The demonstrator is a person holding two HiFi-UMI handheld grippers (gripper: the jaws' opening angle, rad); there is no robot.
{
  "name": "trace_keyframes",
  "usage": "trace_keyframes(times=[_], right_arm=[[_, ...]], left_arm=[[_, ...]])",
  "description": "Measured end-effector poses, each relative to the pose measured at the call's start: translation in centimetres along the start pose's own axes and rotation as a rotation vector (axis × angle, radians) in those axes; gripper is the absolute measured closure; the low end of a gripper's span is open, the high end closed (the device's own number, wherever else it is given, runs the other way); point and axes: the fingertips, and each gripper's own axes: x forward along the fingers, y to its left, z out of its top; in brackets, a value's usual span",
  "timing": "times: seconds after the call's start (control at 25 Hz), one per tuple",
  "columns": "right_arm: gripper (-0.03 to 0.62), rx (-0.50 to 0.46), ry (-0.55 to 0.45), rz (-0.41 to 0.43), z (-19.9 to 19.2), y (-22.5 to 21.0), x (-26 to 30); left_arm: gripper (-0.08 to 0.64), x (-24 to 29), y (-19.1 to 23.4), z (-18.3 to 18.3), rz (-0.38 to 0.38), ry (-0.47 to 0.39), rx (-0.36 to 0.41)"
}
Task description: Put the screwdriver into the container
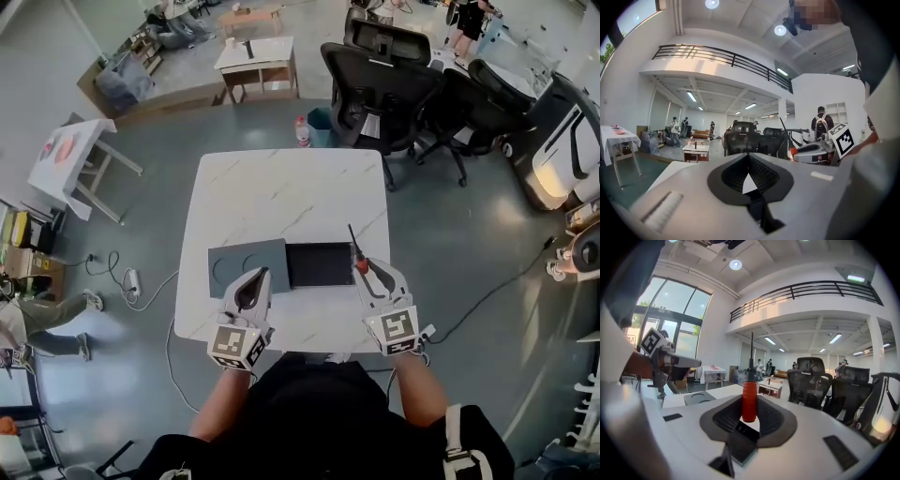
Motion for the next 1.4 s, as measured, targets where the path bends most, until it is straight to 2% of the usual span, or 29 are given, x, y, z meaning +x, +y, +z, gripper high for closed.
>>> trace_keyframes(times=[0.28, 0.44, 0.68, 0.8, 0.96, 1.12, 1.4], right_arm=[[0.494, -0.085, 0.107, 0.029, -3.2, 1.0, 3.1], [0.494, -0.175, 0.194, 0.068, -5.6, 1.6, 4.9], [0.494, -0.236, 0.339, 0.186, -9.3, 2.5, 6.8], [0.494, -0.323, 0.416, 0.237, -11.3, 2.8, 7.9], [0.494, -0.499, 0.544, 0.329, -14.6, 3.7, 9.2], [0.494, -0.632, 0.649, 0.406, -17.2, 4.1, 9.7], [0.495, -0.742, 0.793, 0.510, -20.0, 4.6, 10.3]], left_arm=[[0.551, -0.5, 2.8, -1.2, 0.015, 0.014, -0.018], [0.551, -0.9, 3.8, -2.5, 0.027, 0.035, -0.017], [0.551, -1.6, 4.7, -3.5, 0.047, 0.046, -0.040], [0.551, -2.1, 5.5, -4.0, 0.064, 0.047, -0.050], [0.551, -2.4, 6.1, -4.4, 0.074, 0.052, -0.053], [0.551, -2.6, 6.2, -4.4, 0.076, 0.053, -0.046], [0.551, -3.3, 6.7, -5.0, 0.089, 0.066, -0.039]])
